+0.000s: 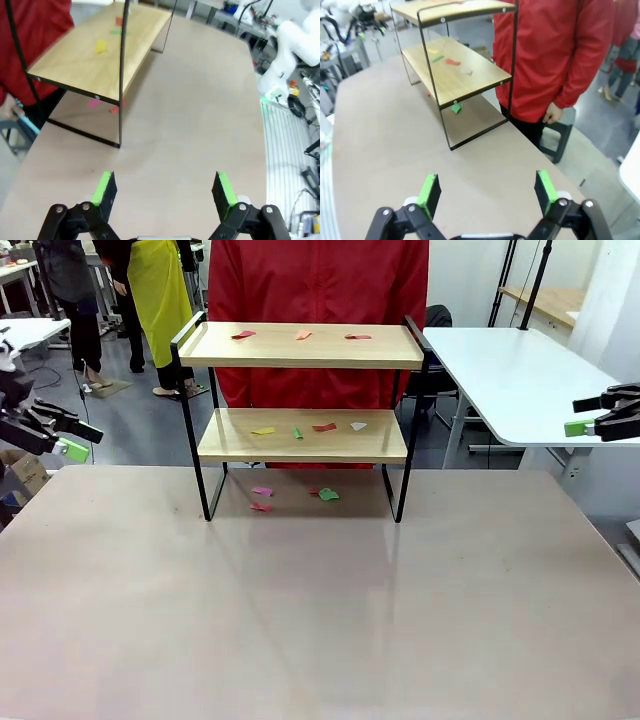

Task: Clean the shelf.
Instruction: Pick up the Duster handed by the human.

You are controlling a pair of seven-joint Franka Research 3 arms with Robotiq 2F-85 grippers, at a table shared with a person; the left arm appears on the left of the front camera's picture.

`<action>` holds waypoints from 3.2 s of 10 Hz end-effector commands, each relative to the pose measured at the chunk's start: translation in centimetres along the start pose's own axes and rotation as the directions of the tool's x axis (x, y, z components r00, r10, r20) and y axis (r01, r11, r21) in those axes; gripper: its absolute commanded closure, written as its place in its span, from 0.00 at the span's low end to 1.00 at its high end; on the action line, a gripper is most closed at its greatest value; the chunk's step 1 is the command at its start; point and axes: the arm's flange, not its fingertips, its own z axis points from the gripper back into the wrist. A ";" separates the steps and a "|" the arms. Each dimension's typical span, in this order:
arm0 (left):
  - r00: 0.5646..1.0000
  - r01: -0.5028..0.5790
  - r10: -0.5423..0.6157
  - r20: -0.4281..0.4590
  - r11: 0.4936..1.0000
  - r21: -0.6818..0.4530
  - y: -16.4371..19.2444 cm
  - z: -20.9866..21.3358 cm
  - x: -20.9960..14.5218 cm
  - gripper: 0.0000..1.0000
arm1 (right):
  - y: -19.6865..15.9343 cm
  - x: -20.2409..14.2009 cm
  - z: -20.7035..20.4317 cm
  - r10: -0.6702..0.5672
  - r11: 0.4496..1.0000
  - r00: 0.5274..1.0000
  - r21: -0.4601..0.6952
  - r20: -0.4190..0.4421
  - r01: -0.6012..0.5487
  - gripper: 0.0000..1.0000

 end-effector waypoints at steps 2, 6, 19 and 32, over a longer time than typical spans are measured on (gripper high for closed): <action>0.990 0.114 -0.117 0.073 0.993 0.040 0.4 -0.5 -0.1 0.00 | -3.1 -1.6 -1.4 -0.051 0.998 0.986 0.037 0.158 0.045 0.00; 0.999 0.034 -0.034 0.040 0.999 0.007 0.8 -0.2 -1.0 0.00 | -1.3 -1.1 -0.2 -0.003 1.000 0.999 0.012 0.040 0.002 0.00; 0.865 0.189 -0.185 0.466 0.981 0.038 8.3 4.2 -8.2 0.00 | -10.7 -5.4 -1.9 -0.046 0.998 0.959 -0.033 0.281 0.057 0.00; 0.881 0.167 -0.168 0.441 0.985 0.042 8.2 5.0 -8.5 0.00 | -11.0 -6.0 -1.3 -0.020 0.998 0.956 -0.046 0.292 0.035 0.00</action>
